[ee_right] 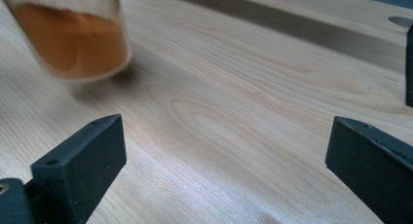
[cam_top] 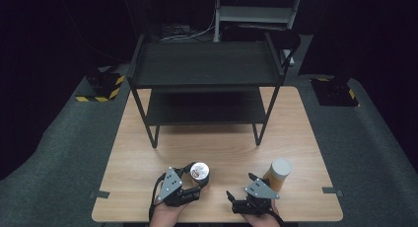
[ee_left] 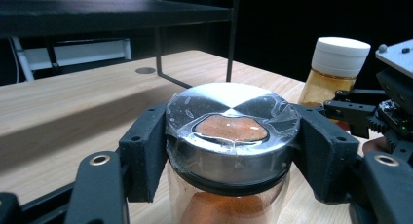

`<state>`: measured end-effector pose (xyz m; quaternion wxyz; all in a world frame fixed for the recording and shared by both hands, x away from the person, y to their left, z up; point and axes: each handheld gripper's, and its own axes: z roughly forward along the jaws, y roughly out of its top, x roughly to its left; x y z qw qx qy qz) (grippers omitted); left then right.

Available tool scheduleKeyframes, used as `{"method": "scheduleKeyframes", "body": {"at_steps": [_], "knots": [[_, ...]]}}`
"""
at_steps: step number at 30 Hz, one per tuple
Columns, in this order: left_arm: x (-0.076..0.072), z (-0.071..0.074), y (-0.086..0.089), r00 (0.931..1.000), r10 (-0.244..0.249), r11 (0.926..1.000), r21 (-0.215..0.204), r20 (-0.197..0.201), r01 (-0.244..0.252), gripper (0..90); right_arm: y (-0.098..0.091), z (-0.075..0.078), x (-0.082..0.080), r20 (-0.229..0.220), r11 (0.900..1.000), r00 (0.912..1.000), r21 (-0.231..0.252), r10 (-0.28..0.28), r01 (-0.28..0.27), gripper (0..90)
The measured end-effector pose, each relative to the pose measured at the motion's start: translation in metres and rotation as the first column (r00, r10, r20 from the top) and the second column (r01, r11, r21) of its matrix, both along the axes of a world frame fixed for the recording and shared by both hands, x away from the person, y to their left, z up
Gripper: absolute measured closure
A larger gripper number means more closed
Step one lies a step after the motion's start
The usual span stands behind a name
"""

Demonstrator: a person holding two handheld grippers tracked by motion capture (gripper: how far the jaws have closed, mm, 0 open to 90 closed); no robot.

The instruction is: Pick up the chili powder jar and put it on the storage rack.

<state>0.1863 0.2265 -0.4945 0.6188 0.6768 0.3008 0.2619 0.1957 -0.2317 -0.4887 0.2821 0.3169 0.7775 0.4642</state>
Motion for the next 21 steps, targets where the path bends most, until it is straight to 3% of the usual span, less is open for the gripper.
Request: {"method": "scheduleKeyframes", "body": {"at_steps": [21], "knots": [[-0.015, 0.032, 0.022, 0.9959, 0.052, 0.9984, -0.028, 0.074, -0.050, 34.6, -0.001, -0.001, 0.000, 0.005, 1.0000, 1.0000, 0.003, 0.001, -0.001, 0.5]]}}
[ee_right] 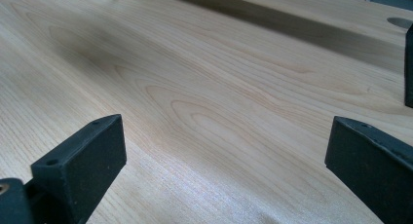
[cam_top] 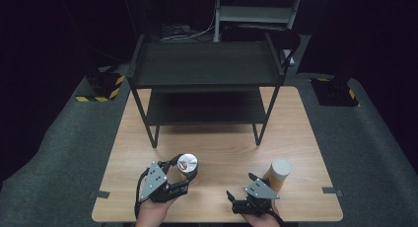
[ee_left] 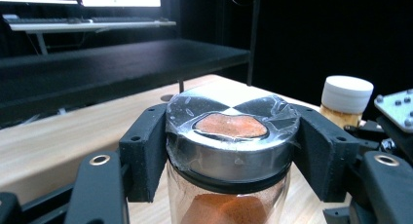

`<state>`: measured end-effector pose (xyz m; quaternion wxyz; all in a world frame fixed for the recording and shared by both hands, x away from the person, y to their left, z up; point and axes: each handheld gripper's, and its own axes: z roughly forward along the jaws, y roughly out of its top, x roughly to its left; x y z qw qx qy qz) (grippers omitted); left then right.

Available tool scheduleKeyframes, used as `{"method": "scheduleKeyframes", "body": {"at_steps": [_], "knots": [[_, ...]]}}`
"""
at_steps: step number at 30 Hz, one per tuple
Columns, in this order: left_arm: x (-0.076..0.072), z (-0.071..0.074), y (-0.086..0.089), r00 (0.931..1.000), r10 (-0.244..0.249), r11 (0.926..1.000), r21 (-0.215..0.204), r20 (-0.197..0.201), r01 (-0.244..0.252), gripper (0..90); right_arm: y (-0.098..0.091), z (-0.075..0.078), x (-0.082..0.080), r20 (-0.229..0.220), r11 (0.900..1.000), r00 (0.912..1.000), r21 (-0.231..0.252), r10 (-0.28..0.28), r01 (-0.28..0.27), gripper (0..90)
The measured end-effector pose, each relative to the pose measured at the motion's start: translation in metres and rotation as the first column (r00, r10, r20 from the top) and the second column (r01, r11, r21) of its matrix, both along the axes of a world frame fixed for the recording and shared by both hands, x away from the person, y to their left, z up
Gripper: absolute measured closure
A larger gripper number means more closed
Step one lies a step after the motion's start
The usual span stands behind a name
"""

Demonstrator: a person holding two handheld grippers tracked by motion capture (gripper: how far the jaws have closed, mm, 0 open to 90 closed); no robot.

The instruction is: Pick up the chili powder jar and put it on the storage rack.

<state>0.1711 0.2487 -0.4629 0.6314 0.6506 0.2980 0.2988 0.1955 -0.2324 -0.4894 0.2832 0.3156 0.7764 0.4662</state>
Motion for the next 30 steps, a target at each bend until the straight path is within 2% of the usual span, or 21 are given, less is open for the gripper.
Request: {"method": "scheduleKeyframes", "body": {"at_steps": [7, 17, 19, 30], "knots": [[-0.002, 0.009, 0.005, 0.9995, 0.023, 0.9996, -0.017, 0.020, -0.023, 34.7, -0.001, 0.000, 0.000, -0.002, 1.0000, 1.0000, 0.005, -0.001, 0.001, 0.6], [-0.002, 0.031, 0.014, 0.9967, 0.055, 0.9981, -0.031, 0.059, -0.053, 34.7, 0.000, 0.000, 0.000, -0.002, 1.0000, 1.0000, 0.003, -0.003, 0.003, 0.6], [-0.002, 0.034, 0.015, 0.9960, 0.063, 0.9972, -0.045, 0.063, -0.060, 34.7, 0.000, 0.000, 0.000, 0.001, 1.0000, 1.0000, 0.002, -0.002, 0.002, 0.6], [0.003, 0.054, 0.017, 0.9923, 0.076, 0.9958, -0.058, 0.098, -0.070, 34.7, -0.001, 0.000, 0.000, -0.003, 1.0000, 1.0000, 0.008, -0.001, 0.001, 0.6]]}}
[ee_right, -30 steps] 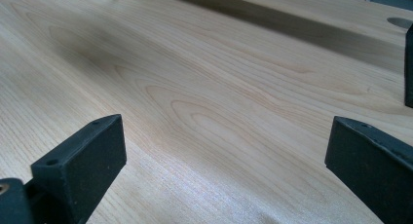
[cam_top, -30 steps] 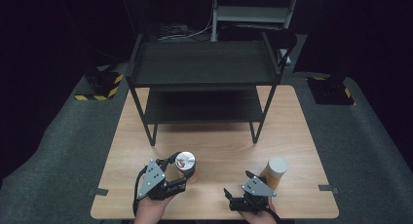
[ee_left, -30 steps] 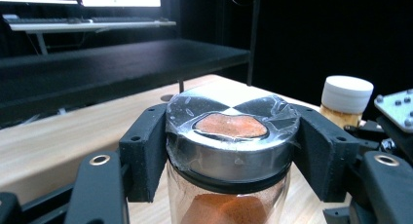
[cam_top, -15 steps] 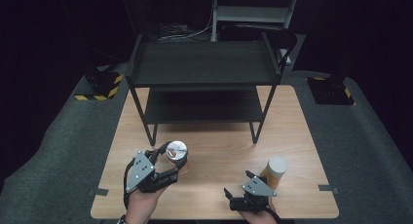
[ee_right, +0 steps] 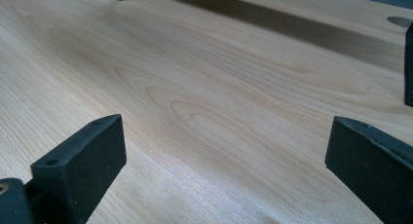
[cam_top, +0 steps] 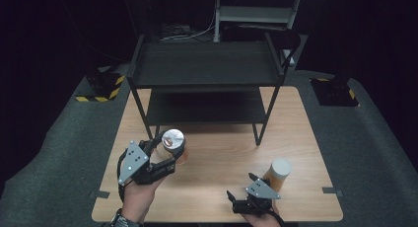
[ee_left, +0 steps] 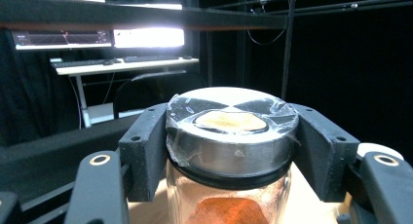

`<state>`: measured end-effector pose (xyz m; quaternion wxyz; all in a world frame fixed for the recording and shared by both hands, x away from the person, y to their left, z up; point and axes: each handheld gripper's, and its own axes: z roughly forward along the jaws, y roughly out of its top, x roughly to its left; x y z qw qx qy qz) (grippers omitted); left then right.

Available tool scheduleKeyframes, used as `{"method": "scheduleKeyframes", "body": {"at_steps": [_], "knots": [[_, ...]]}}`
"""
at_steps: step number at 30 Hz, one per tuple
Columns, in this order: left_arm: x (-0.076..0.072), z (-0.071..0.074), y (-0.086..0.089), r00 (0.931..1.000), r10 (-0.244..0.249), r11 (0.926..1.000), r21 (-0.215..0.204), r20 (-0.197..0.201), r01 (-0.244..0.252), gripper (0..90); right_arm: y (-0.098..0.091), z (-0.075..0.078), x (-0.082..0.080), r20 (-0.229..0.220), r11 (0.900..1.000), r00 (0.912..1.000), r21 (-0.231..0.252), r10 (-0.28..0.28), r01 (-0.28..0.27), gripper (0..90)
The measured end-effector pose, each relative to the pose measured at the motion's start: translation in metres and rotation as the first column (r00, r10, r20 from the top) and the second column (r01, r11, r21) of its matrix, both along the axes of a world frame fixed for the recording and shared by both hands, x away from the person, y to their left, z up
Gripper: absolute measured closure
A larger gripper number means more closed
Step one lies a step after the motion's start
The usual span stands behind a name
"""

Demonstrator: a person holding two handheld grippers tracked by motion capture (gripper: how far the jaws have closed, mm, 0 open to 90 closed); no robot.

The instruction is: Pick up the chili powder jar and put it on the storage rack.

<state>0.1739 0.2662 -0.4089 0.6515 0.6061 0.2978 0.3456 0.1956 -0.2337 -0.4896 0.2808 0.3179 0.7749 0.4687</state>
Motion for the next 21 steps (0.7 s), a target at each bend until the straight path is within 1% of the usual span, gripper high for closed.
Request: {"method": "scheduleKeyframes", "body": {"at_steps": [1, 2, 5, 7, 9, 11, 14, 15, 18, 21], "knots": [[0.000, 0.004, 0.000, 0.9999, 0.007, 1.0000, -0.003, 0.008, -0.007, 34.7, 0.000, 0.000, 0.000, 0.000, 1.0000, 1.0000, -0.001, 0.001, -0.001, 0.6], [0.000, 0.004, 0.000, 0.9999, 0.007, 1.0000, -0.003, 0.008, -0.007, 34.7, 0.000, 0.000, 0.000, 0.001, 1.0000, 1.0000, -0.001, 0.001, -0.001, 0.6], [0.002, 0.013, 0.000, 0.9996, 0.017, 0.9998, -0.006, 0.020, -0.017, 34.7, -0.001, 0.000, 0.000, -0.001, 1.0000, 1.0000, 0.002, 0.003, -0.003, 0.6], [0.003, 0.014, -0.001, 0.9996, 0.018, 0.9998, -0.007, 0.023, -0.018, 34.7, -0.001, 0.000, 0.000, 0.000, 1.0000, 1.0000, 0.002, 0.003, -0.003, 0.6], [0.005, 0.020, -0.001, 0.9992, 0.021, 0.9998, -0.003, 0.033, -0.021, 34.7, -0.001, 0.000, 0.000, 0.000, 1.0000, 1.0000, 0.001, 0.004, -0.004, 0.6], [0.006, 0.023, -0.001, 0.9992, 0.021, 0.9998, -0.007, 0.034, -0.021, 34.7, -0.001, 0.000, 0.000, 0.001, 1.0000, 1.0000, 0.001, 0.004, -0.004, 0.5], [0.008, 0.032, -0.001, 0.9988, 0.021, 0.9997, -0.014, 0.045, -0.020, 34.7, -0.001, 0.000, 0.000, 0.000, 1.0000, 1.0000, 0.003, 0.003, -0.003, 0.6], [0.008, 0.032, -0.001, 0.9988, 0.021, 0.9997, -0.014, 0.045, -0.020, 34.7, -0.001, 0.000, 0.000, 0.000, 1.0000, 1.0000, 0.003, 0.003, -0.003, 0.6], [0.009, 0.042, -0.002, 0.9979, 0.029, 0.9996, -0.009, 0.058, -0.028, 34.7, 0.000, 0.000, 0.000, 0.004, 1.0000, 1.0000, -0.004, 0.007, -0.007, 0.6], [0.013, 0.050, 0.001, 0.9979, 0.026, 0.9993, -0.028, 0.059, -0.024, 34.7, 0.000, 0.000, 0.000, 0.005, 1.0000, 1.0000, -0.006, 0.007, -0.007, 0.6]]}}
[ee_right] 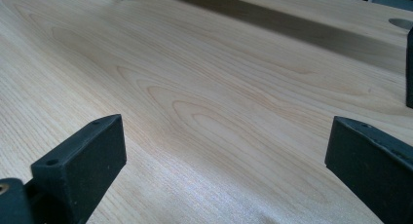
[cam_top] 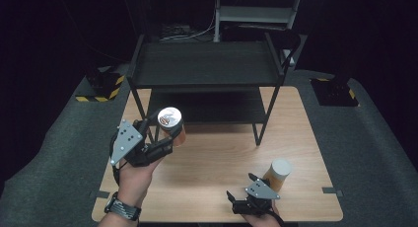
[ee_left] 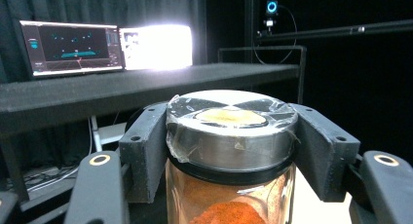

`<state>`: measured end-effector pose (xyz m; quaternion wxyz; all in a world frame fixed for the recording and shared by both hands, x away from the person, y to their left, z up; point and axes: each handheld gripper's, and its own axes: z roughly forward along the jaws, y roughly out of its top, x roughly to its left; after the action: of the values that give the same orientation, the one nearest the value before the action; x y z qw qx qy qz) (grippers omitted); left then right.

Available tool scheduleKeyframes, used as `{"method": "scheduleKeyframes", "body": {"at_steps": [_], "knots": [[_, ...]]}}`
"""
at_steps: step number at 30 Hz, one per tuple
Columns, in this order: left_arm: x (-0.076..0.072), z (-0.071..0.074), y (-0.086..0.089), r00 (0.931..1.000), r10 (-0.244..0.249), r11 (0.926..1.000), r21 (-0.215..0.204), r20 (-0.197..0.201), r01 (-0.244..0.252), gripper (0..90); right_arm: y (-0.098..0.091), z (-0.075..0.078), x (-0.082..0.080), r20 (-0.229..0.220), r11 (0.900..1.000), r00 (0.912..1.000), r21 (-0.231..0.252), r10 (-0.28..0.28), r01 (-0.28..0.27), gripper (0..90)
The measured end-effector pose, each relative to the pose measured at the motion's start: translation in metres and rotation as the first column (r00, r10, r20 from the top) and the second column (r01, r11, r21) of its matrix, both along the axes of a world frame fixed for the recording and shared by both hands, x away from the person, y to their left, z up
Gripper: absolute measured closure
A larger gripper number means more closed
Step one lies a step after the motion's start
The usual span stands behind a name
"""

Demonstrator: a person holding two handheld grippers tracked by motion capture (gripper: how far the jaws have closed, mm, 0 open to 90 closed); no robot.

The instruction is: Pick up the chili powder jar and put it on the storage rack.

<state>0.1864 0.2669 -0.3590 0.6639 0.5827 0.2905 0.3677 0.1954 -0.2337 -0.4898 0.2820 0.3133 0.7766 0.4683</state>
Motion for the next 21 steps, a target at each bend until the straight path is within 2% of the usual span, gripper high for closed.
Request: {"method": "scheduleKeyframes", "body": {"at_steps": [7, 17, 21], "knots": [[0.005, 0.019, -0.002, 0.9996, 0.018, 0.9997, 0.016, 0.020, -0.019, 34.7, -0.001, 0.000, 0.000, -0.003, 1.0000, 1.0000, 0.005, -0.001, 0.001, 0.6], [0.017, 0.036, 0.001, 0.9994, 0.016, 0.9990, -0.043, 0.030, -0.015, 34.7, -0.002, 0.000, 0.001, -0.003, 1.0000, 1.0000, 0.010, 0.001, -0.001, 0.6], [0.022, 0.043, 0.001, 0.9991, 0.019, 0.9985, -0.053, 0.038, -0.017, 34.7, -0.001, 0.000, 0.000, -0.003, 1.0000, 1.0000, 0.008, 0.002, -0.002, 0.6]]}}
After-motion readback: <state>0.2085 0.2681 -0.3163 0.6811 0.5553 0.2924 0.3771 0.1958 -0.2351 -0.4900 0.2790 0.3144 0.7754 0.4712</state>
